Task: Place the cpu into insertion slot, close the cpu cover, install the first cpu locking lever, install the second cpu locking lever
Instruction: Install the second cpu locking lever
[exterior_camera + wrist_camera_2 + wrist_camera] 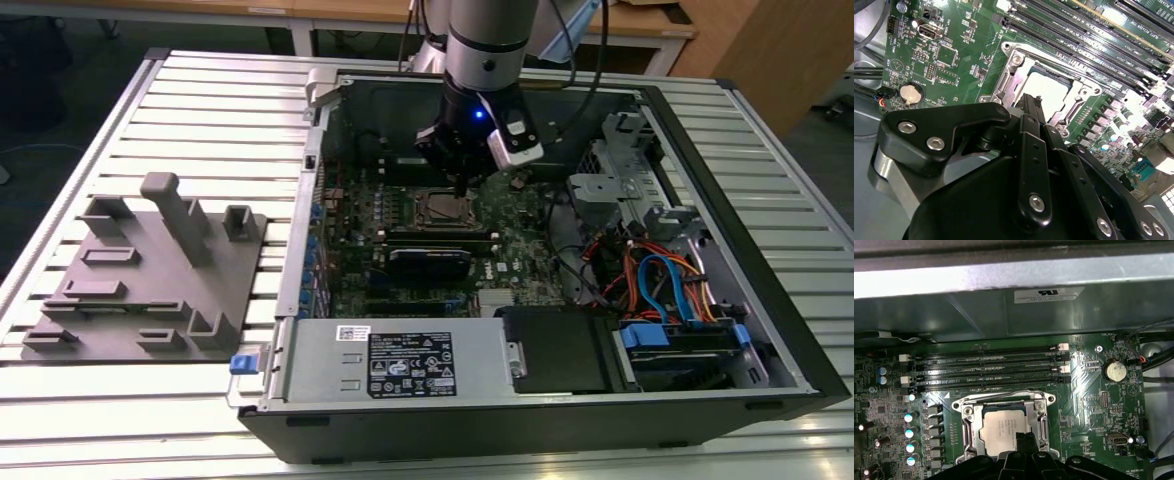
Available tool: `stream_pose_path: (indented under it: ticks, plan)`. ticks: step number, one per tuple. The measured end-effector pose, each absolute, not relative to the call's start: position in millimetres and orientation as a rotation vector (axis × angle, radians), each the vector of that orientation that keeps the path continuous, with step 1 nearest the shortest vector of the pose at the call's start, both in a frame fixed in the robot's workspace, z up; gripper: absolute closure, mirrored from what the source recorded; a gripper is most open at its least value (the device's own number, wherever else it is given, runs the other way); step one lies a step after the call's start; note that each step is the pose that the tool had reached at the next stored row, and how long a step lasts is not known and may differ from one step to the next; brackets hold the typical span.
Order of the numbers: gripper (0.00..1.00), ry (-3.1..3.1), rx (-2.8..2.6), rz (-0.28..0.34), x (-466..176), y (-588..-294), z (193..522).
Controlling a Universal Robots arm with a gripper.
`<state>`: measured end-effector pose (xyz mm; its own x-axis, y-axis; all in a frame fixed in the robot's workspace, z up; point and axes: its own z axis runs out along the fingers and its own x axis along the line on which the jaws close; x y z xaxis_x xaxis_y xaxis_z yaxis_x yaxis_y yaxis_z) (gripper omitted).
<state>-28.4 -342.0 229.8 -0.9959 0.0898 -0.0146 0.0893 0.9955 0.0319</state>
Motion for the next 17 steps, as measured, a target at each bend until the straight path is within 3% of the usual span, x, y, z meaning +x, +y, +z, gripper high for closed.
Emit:
stream_pose_path:
  ticks: [17]
  plan:
    - [0.9, 3.122, 0.14, 0.044, -28.4, -347.0, 229.7]
